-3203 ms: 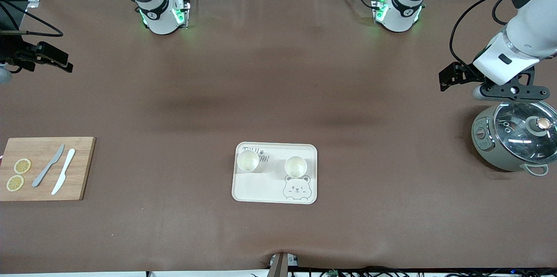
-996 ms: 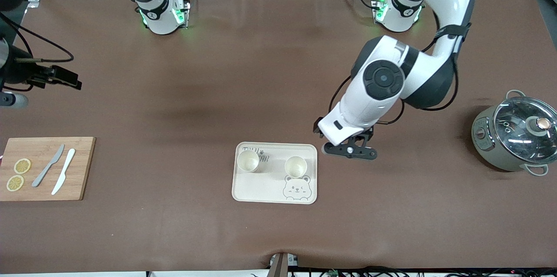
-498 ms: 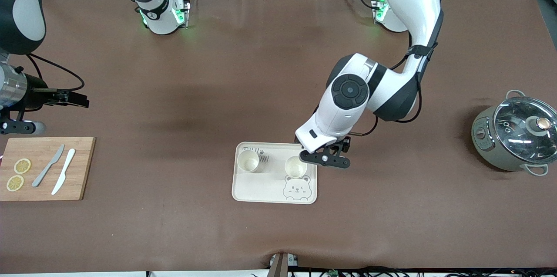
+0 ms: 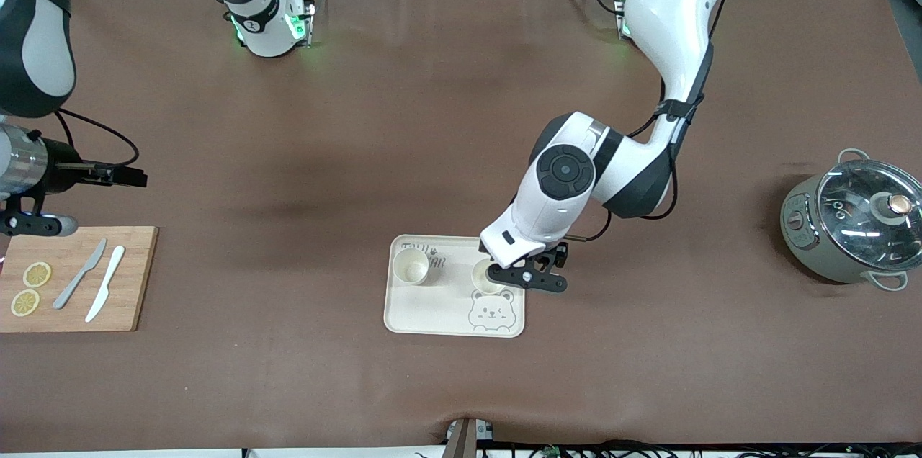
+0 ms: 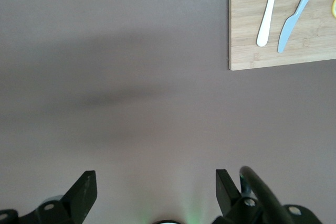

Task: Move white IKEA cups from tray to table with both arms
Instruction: 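Reach the left gripper down to the white cup on the tray, then close the left gripper on the cup while the right gripper reaches the tray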

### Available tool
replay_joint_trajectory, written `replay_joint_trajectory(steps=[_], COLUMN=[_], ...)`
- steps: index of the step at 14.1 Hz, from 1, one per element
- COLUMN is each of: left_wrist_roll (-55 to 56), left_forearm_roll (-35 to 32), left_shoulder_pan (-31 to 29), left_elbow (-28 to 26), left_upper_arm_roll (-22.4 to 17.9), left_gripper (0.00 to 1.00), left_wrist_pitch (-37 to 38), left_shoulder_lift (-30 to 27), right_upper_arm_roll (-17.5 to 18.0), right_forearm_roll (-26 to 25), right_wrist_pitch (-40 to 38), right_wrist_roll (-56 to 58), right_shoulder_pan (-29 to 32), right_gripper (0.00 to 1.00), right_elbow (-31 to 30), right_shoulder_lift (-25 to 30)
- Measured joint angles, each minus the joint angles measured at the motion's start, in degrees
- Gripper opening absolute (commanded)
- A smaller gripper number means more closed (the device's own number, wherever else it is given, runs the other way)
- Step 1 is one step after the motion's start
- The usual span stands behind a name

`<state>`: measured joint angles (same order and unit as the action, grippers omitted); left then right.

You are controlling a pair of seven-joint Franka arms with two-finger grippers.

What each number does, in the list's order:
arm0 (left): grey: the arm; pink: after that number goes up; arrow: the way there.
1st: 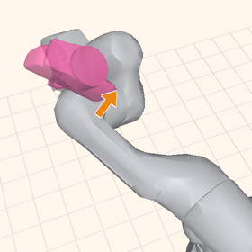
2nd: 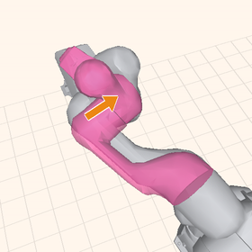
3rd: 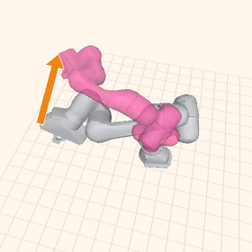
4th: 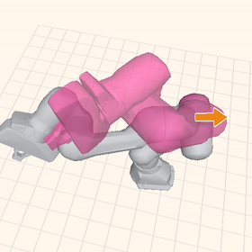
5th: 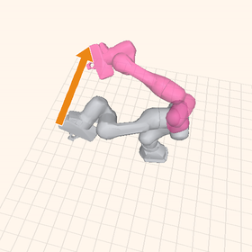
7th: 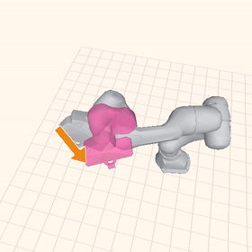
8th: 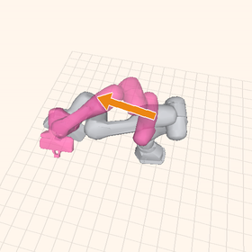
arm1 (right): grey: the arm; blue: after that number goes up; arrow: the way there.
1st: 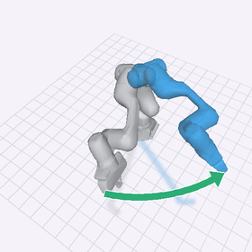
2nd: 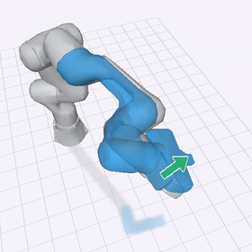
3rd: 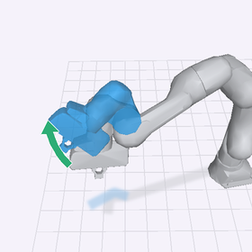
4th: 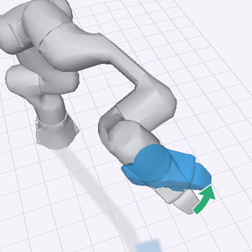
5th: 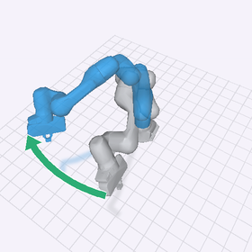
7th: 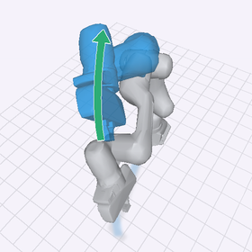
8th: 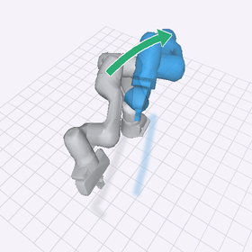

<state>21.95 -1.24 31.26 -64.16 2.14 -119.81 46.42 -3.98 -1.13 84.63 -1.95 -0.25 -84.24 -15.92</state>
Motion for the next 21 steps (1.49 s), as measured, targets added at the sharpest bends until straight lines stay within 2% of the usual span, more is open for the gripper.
replay_joint_trajectory(steps=[9,14,21], left_wrist_roll=[0.0,0.0,0.0], left_forearm_roll=[0.0,0.0,0.0], left_shoulder_pan=[1.1,1.1,2.0], left_elbow=[1.2,1.2,1.2], left_upper_arm_roll=[-2.5,-2.6,-2.6], left_gripper=[1.0,1.0,1.0], left_wrist_pitch=[-8.5,-9.7,-10.1], left_shoulder_lift=[5.4,8.1,9.8], right_upper_arm_roll=[0.1,0.5,1.2], right_forearm_roll=[0.2,8.0,10.9], right_wrist_pitch=[-1.5,-1.4,2.5], right_wrist_roll=[-1.7,-11.9,-24.6], right_shoulder_pan=[0.0,0.0,-3.1], right_gripper=[1.0,1.0,1.0], right_elbow=[-1.3,-2.2,-2.3], right_shoulder_lift=[-1.0,-1.6,-4.5])
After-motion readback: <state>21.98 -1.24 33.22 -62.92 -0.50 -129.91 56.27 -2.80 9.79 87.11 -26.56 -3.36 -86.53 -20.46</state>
